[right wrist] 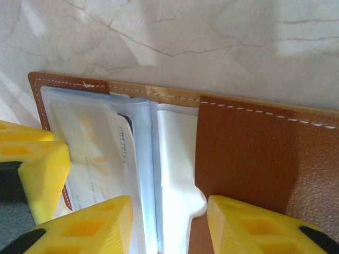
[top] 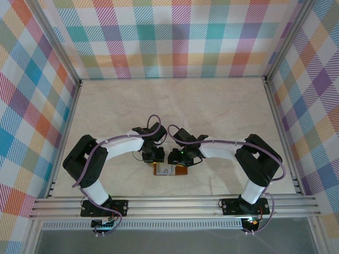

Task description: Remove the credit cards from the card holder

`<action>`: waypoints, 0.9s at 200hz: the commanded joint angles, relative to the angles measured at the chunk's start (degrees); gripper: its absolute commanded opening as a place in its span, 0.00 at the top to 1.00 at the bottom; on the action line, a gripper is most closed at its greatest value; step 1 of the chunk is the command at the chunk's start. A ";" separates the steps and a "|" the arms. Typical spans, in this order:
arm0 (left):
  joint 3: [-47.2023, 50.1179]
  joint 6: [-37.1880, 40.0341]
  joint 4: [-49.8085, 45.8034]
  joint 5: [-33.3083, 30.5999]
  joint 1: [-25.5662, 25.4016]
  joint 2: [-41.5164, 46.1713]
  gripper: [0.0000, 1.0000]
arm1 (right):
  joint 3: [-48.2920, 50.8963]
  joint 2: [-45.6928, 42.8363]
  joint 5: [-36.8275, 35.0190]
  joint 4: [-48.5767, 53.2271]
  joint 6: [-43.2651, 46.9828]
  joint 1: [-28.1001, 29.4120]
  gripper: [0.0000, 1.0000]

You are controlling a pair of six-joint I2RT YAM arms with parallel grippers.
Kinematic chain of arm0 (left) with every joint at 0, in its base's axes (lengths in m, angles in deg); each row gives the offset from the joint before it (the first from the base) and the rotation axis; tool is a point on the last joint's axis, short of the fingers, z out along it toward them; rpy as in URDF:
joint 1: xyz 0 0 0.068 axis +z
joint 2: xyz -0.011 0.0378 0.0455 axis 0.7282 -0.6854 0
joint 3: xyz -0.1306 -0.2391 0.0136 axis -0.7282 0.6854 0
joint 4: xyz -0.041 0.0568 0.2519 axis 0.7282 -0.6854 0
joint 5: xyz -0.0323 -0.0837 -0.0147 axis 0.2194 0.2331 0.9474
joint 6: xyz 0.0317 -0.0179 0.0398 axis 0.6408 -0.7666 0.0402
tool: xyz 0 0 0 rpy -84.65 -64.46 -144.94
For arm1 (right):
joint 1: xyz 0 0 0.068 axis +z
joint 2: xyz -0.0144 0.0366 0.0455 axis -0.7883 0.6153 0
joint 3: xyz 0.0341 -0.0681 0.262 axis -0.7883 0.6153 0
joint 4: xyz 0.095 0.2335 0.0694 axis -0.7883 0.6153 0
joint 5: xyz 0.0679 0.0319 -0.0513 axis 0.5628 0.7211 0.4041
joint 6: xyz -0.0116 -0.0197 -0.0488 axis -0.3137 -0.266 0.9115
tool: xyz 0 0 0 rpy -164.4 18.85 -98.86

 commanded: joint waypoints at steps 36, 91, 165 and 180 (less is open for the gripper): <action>1.86 -0.22 -1.96 -1.41 -0.65 -1.38 0.79 | -1.82 4.20 -6.45 9.12 1.42 2.64 0.54; 1.51 -0.12 -2.74 -1.52 -0.61 -0.40 0.77 | -2.65 5.18 -10.14 12.45 1.55 3.27 0.56; 1.07 0.35 -3.60 -1.90 -0.65 -0.23 0.78 | -2.06 4.06 -11.34 12.57 1.12 3.27 0.68; 1.06 0.45 -3.59 -2.16 -0.66 -0.44 0.79 | -1.64 2.95 -11.38 12.10 0.81 3.27 0.71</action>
